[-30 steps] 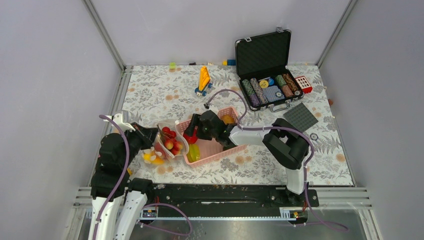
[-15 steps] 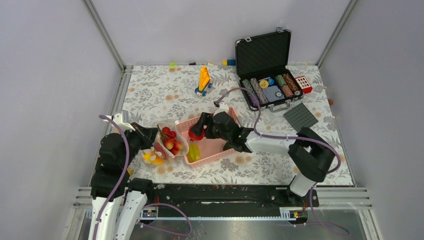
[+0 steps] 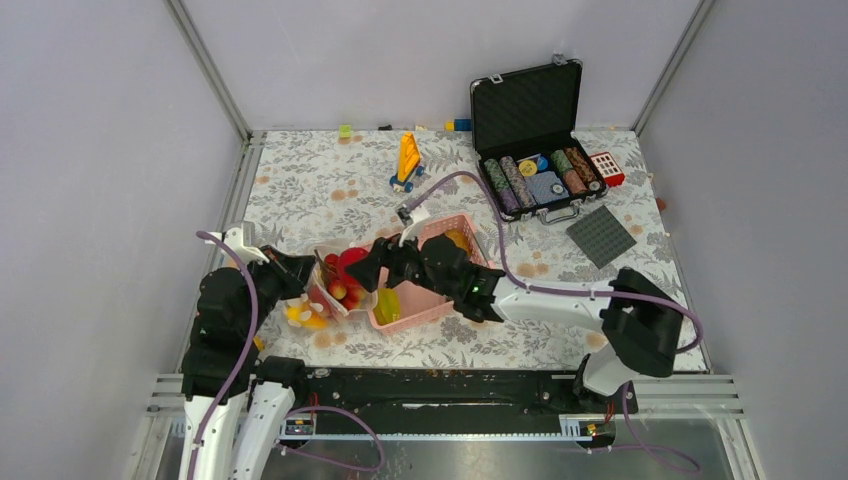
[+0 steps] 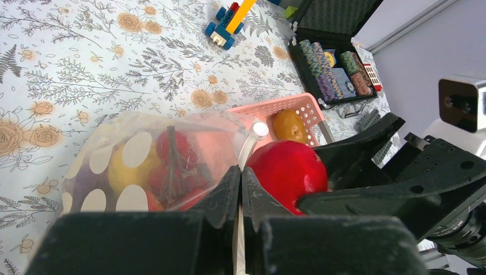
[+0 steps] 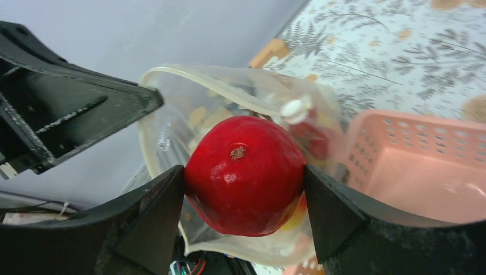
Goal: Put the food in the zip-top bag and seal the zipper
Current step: Place the fake vegetable in the zipper food storage bag.
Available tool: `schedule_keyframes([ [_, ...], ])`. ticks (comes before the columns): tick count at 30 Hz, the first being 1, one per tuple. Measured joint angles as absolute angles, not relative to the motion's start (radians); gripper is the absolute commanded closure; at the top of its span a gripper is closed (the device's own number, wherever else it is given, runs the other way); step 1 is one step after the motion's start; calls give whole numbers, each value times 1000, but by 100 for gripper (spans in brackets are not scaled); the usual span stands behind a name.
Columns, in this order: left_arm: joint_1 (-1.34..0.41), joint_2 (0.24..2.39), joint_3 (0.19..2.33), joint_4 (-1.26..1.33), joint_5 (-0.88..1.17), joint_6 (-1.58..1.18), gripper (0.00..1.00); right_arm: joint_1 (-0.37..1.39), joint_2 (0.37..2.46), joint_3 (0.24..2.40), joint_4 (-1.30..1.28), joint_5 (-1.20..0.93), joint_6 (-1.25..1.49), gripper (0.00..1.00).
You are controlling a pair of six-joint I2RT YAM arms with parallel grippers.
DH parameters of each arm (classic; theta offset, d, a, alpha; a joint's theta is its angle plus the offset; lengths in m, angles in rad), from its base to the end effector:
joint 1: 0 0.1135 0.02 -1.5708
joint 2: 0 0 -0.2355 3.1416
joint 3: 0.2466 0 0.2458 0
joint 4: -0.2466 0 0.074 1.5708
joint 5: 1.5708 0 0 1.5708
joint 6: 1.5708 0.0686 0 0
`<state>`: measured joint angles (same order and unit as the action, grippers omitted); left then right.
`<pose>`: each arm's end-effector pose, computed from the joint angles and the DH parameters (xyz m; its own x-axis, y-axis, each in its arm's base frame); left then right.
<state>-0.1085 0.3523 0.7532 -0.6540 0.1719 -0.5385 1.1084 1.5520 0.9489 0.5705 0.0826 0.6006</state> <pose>0.1300 -0.0260 0.3076 -0.3529 -0.4698 -0.8092 0.1053 0.8394 -0.5333 0.1782 0.3449 0.2585 -0.4953 0.2689 -0.8261 -0.6973 0.4441 0.5626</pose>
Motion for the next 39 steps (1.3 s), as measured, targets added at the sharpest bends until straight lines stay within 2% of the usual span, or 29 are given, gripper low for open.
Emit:
schedule_keyframes([
  [15,-102,353,753,-654,202,-538,100,1146,1811,1171,616,-10,577,57],
  [19,-102,354,753,-654,212,-538,100,1150,1835,1197,605,-11,566,41],
  [23,-101,356,753,-654,219,-538,100,1159,1838,1218,555,9,535,30],
  [29,-97,356,753,-654,221,-539,100,1171,1837,1226,525,14,503,20],
  [33,-96,355,753,-654,213,-539,100,1172,1837,1226,514,-9,489,8],
  [39,-96,355,753,-656,177,-543,100,1177,1816,1217,498,-28,473,4],
])
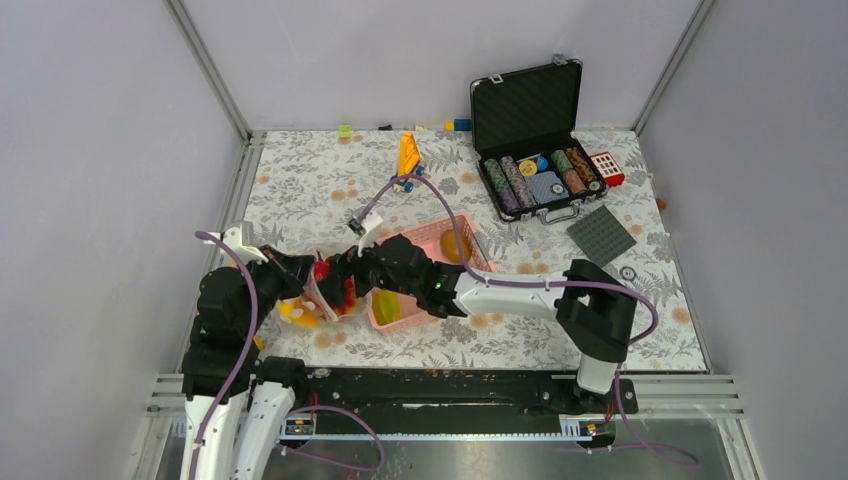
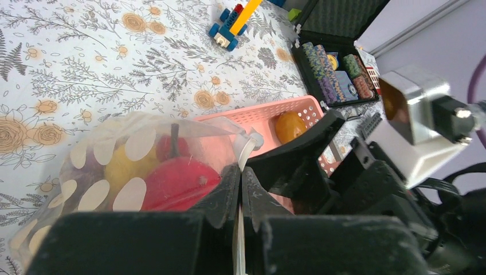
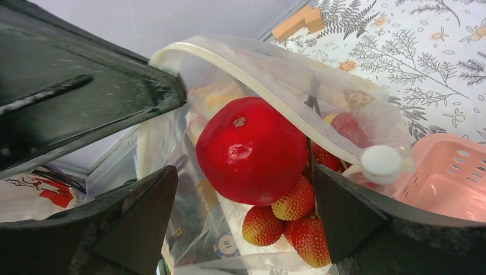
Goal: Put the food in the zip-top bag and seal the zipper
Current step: Place the fake vegetable in the zipper food storage bag.
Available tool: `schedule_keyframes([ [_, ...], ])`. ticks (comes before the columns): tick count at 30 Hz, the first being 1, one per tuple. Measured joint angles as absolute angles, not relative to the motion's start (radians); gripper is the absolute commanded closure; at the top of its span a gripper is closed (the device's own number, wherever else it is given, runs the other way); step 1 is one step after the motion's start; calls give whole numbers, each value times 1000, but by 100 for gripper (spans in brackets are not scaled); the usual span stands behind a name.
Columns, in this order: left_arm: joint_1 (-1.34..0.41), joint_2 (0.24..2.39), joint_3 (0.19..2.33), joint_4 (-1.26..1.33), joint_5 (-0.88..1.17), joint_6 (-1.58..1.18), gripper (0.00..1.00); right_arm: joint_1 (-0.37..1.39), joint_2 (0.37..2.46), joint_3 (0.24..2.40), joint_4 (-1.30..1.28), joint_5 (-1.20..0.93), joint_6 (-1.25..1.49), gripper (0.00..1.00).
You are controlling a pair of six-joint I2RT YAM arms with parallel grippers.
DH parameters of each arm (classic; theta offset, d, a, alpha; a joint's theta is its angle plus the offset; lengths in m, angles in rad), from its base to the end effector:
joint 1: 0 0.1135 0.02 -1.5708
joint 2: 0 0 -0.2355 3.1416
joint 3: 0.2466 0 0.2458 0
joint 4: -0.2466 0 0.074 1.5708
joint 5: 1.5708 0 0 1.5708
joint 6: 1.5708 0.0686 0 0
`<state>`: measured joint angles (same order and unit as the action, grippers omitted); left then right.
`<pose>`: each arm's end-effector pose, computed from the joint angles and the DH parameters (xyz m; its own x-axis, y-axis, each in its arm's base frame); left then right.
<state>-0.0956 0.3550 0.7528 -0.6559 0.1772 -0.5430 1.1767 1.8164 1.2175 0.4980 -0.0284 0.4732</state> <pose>0.1308 -0.0247 0.3069 -0.3537 -0.4770 -0.8046 0.0944 0.8376 -0.5381 0.1709 0.4161 0.2428 -0.4600 0.0803 -0.8843 -0.8136 0.3608 0.4560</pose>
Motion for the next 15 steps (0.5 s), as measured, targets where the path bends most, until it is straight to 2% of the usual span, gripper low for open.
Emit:
schedule_keyframes([
  [3,-94,355,753,-656,165,-543,100,1178,1778,1195,497,-27,466,2],
  [15,-91,352,753,-656,151,-548,100,1183,1610,1053,496,78,446,3],
])
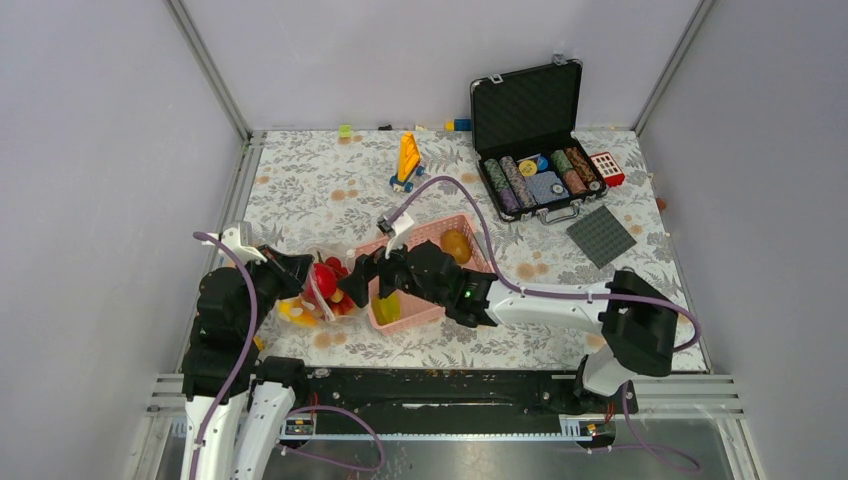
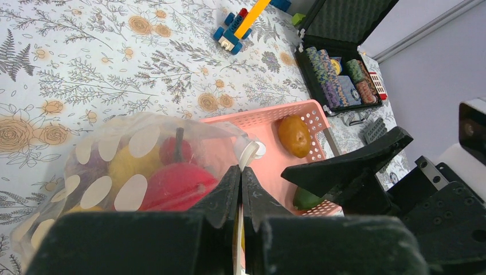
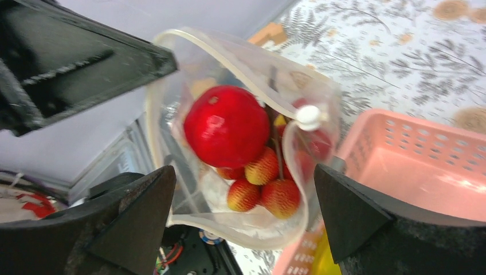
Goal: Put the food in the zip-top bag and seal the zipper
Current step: Place the fake vegetable in the zipper food storage bag, then adjust the zipper food storage bag at the center of the board.
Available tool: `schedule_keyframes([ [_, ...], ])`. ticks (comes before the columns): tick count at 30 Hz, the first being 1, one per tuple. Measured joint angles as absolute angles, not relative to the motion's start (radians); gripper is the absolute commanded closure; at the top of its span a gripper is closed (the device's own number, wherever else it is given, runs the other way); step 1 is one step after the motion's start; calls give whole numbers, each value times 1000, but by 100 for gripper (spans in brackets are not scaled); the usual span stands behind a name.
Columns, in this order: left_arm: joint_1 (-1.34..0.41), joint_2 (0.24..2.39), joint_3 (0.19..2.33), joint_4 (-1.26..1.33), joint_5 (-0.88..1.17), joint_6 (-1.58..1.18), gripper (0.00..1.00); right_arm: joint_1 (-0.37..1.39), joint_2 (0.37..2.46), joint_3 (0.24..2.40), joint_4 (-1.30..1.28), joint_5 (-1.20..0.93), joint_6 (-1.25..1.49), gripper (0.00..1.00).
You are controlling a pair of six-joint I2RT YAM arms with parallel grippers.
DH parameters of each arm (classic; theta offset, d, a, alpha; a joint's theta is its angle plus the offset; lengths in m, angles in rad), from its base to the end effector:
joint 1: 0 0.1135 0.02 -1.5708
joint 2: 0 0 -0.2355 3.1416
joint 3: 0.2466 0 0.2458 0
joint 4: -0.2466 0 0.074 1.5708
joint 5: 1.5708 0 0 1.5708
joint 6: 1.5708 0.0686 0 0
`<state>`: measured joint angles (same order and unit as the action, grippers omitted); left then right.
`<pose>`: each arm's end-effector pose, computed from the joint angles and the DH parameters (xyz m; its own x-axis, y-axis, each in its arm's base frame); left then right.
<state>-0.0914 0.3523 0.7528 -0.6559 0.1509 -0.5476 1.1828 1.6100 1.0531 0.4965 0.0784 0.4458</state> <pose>0.1308 -0.0223 0.3071 -0.3372 -0.4860 -0.8063 0.0697 0.8412 -0.5362 0.1584 0.3733 0.2652 -0.4058 0.1434 -0.9027 -0.7961 0.4297 0.4261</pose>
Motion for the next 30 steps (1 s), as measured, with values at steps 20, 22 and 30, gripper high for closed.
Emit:
schedule_keyframes([
  [20,-90,346,753,-656,150,-548,100,1183,1747,1088,322,165,473,58],
  [22,-89,346,753,-656,150,-548,100,1183,1755,1093,322,168,484,60],
  [30,-89,346,753,-656,150,-548,100,1183,1800,1129,322,198,507,69],
])
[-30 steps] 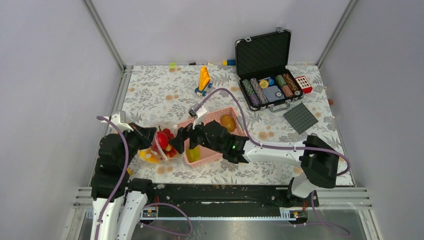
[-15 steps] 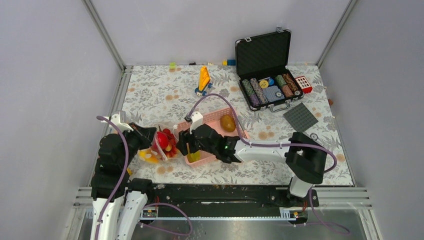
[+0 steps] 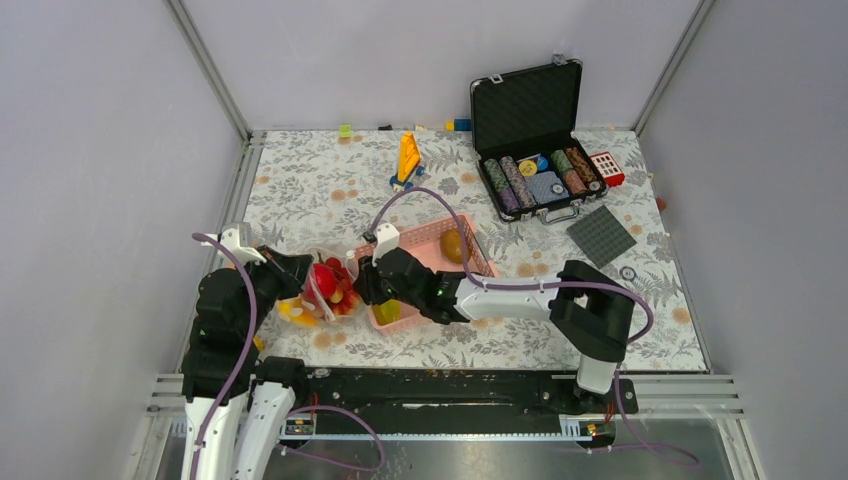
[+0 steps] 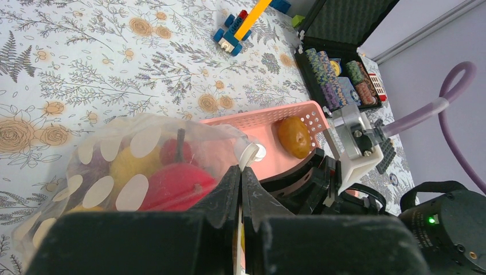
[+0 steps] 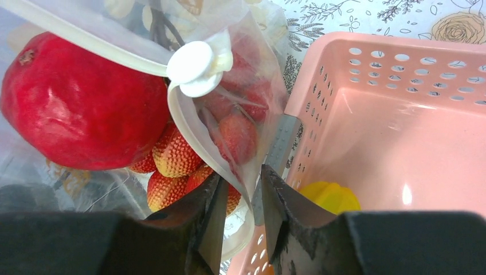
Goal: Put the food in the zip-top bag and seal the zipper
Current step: Adjust the zipper food storage bag at the center of the board.
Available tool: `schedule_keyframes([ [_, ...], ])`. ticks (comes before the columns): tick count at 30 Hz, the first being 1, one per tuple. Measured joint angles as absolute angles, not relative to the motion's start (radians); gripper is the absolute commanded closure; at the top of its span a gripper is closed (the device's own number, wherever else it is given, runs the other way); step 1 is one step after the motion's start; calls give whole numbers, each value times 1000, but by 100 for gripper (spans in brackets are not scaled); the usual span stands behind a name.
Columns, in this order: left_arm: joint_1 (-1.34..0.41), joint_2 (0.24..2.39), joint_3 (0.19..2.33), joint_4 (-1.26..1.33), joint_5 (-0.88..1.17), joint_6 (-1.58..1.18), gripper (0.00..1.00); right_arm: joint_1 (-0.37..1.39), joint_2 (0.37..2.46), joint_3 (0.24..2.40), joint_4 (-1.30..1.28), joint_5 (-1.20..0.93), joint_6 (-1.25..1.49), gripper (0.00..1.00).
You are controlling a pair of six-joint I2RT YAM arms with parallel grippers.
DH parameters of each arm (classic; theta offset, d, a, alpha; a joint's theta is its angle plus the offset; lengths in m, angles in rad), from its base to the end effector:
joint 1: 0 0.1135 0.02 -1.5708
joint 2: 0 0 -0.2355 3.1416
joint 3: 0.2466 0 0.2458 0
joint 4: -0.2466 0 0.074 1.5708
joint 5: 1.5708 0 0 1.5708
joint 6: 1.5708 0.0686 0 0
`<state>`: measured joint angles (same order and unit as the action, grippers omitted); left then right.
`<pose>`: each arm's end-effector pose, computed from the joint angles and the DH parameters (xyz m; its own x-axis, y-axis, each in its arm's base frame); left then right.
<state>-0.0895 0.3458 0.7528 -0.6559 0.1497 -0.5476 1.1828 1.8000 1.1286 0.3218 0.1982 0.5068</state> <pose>0.1296 -0.0219 0.3078 -0.3304 -0.4872 -0.8083 0.0706 0.8413 -0.5360 0.1753 0.3931 0.1932 -0.5198 -0.0140 -0.8542 -0.6694 0.6279 0.3971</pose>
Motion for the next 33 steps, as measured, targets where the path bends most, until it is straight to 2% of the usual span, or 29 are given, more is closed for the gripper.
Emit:
schedule_keyframes([
  [2,-89,346,753,-656,150,-548,100,1183,1810,1134,322,200,510,81],
  [4,-89,346,753,-656,150,-548,100,1183,1816,1137,321,201,514,100],
  [16,-88,329,765,-696,76,-547,100,1183,1760,1189,186,142,483,100],
  [27,-88,339,825,-813,-47,-546,100,1183,1733,1541,-94,-72,475,100],
  [33,-86,296,839,-852,-96,-547,100,1181,1745,1617,-158,-101,484,100],
])
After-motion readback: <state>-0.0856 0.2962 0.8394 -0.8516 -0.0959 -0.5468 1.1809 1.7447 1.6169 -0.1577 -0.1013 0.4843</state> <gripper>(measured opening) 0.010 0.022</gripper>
